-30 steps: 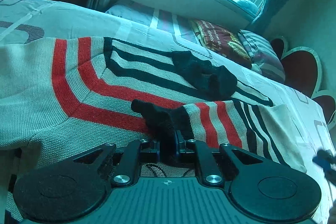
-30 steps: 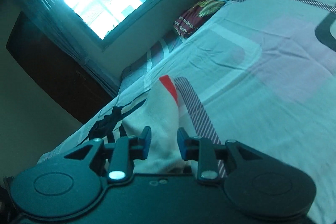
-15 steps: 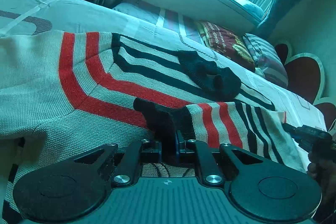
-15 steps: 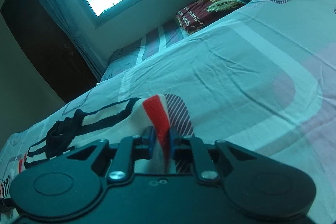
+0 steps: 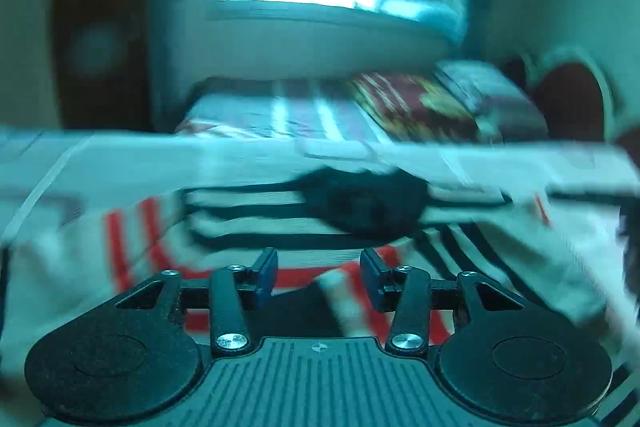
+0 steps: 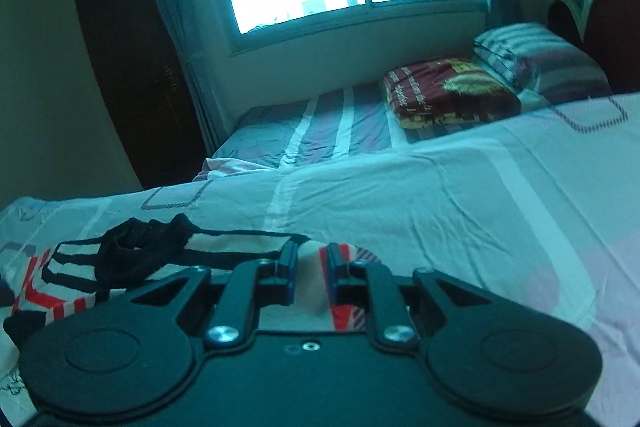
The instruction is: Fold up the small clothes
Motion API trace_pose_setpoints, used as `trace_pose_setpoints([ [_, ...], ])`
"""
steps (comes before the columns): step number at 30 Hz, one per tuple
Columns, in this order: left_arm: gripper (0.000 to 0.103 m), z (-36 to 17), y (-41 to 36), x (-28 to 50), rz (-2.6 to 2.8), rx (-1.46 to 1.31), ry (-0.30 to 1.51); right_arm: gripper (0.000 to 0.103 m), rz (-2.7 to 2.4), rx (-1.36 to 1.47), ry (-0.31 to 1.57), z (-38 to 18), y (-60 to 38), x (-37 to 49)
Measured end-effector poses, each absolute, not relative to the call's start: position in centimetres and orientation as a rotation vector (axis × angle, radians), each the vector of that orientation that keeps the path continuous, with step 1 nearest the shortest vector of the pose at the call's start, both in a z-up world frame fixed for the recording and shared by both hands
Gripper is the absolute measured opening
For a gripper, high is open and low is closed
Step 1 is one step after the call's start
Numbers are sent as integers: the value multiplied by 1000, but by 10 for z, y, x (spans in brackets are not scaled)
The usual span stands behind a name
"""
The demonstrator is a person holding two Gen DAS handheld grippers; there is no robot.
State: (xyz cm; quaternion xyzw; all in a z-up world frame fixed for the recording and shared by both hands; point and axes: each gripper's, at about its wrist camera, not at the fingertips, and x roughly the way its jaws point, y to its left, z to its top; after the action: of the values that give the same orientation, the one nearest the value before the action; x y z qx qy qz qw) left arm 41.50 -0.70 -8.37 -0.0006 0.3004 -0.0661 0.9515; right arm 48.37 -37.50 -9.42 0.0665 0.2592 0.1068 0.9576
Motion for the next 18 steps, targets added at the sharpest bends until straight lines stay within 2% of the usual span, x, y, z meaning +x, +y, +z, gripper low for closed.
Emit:
trace_pose_setpoints([
  [3,45,-103,-18,437,-98,25,700,19,180,48,538,-97,-368,491],
  [6,45,-104,3,428,-24,3,675,27,157,186,581,-104,-396,498],
  [11,45,-112,45,426,-1,-103,722,27,237,427,646,-124,-425,513],
  [18,45,-130,49,433,-66,-213,771,27,246,444,653,-132,-422,510],
])
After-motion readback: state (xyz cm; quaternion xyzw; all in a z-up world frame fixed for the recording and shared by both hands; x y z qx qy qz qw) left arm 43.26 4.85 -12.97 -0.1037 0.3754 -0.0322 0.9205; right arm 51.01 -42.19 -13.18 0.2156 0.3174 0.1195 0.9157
